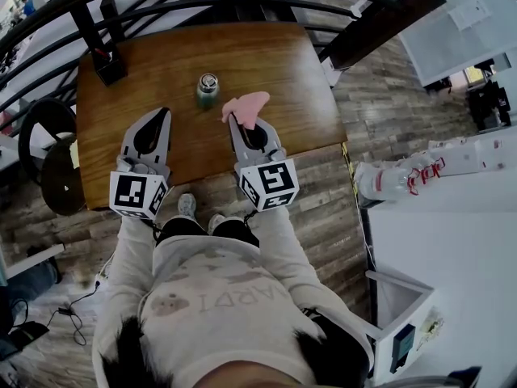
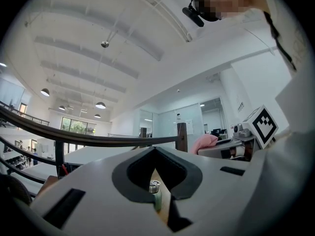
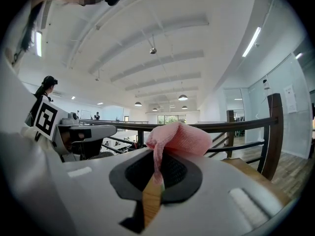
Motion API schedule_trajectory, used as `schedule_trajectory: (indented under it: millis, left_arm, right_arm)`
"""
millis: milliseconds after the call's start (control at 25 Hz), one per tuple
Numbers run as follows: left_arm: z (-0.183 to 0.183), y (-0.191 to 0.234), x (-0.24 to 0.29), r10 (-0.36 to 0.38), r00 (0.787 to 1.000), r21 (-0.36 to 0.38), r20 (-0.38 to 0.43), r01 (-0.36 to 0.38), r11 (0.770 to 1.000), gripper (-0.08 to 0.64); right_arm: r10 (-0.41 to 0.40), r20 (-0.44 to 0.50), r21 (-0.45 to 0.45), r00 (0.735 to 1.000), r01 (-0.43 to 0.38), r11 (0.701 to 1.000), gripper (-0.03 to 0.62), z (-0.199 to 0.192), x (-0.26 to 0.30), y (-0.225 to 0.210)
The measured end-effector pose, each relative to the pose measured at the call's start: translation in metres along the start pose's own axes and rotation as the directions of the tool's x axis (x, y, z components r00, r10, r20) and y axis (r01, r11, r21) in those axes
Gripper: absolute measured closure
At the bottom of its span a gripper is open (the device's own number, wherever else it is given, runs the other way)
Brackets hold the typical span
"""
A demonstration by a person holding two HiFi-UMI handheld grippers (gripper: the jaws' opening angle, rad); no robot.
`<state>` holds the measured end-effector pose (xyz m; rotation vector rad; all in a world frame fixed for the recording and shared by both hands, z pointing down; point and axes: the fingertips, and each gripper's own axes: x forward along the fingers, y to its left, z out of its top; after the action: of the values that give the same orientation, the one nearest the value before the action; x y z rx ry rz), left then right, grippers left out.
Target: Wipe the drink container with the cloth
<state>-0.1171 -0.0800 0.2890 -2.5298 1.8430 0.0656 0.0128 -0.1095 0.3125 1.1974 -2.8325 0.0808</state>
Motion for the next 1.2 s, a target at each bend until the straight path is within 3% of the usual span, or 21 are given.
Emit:
schedule_trajectory:
  millis: [1200]
  left_arm:
    - [0.013, -0.036, -0.025, 0.009, 1.000, 0.012, 0.017, -0.009, 1.000, 0.554]
  right_arm:
    - [-0.001, 0.058, -0.020, 0.998, 0.002, 1.000, 0.568, 0.020, -0.036, 0.001]
